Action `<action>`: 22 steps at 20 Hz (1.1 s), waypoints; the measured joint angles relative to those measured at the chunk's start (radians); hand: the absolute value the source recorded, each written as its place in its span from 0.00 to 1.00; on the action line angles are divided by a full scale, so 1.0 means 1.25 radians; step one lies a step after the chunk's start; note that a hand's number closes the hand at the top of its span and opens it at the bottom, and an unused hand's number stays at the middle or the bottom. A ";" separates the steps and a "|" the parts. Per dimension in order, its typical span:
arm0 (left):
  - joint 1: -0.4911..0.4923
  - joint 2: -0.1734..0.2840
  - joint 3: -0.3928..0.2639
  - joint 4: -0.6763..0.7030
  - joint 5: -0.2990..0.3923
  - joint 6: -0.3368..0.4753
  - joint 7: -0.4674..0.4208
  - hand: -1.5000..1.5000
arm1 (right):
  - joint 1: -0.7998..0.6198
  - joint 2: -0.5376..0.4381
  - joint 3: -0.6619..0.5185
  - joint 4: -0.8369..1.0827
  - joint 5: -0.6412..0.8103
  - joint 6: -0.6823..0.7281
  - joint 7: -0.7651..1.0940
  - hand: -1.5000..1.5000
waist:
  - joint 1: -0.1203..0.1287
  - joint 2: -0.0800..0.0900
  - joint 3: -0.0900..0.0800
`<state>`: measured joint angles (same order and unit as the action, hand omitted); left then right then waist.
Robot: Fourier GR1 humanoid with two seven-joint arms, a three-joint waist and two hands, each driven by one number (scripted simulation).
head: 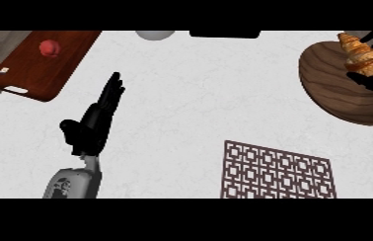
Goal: Pick the croissant from the placemat and place it in the bowl
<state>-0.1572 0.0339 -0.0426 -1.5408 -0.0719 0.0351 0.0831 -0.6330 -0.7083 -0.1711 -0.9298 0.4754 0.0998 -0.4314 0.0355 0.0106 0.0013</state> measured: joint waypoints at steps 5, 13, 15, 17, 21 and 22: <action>-0.011 0.000 -0.001 -0.008 0.005 -0.007 0.013 0.50 | -0.066 0.001 0.000 0.223 0.058 -0.066 -0.111 1.00 | 0.008 0.004 0.001; -0.020 0.005 0.004 -0.008 0.007 -0.011 0.018 0.50 | -0.120 -0.015 0.001 0.448 0.073 0.043 -0.214 0.00 | 0.017 0.009 0.002; -0.025 -0.003 0.000 -0.001 0.002 -0.004 0.017 0.50 | -0.140 -0.020 -0.005 0.482 0.067 0.080 -0.247 0.00 | 0.017 0.010 0.003; -0.021 -0.011 -0.011 0.002 -0.004 0.002 0.012 0.50 | -0.150 -0.025 -0.020 0.509 0.053 0.109 -0.286 0.00 | 0.016 0.010 0.003; -0.023 -0.013 -0.009 0.005 -0.005 0.006 0.009 0.50 | -0.177 -0.023 -0.068 0.545 0.008 0.137 -0.332 0.00 | 0.012 0.008 0.002; -0.024 -0.013 -0.009 0.008 -0.008 0.008 0.007 0.50 | -0.184 -0.023 -0.083 0.552 -0.006 0.137 -0.334 0.00 | 0.012 0.008 0.003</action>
<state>-0.1870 0.0181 -0.0542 -1.5302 -0.0824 0.0451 0.0920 -0.8633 -0.7375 -0.2745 -0.2398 0.4683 0.2709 -0.8493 0.0499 0.0208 0.0045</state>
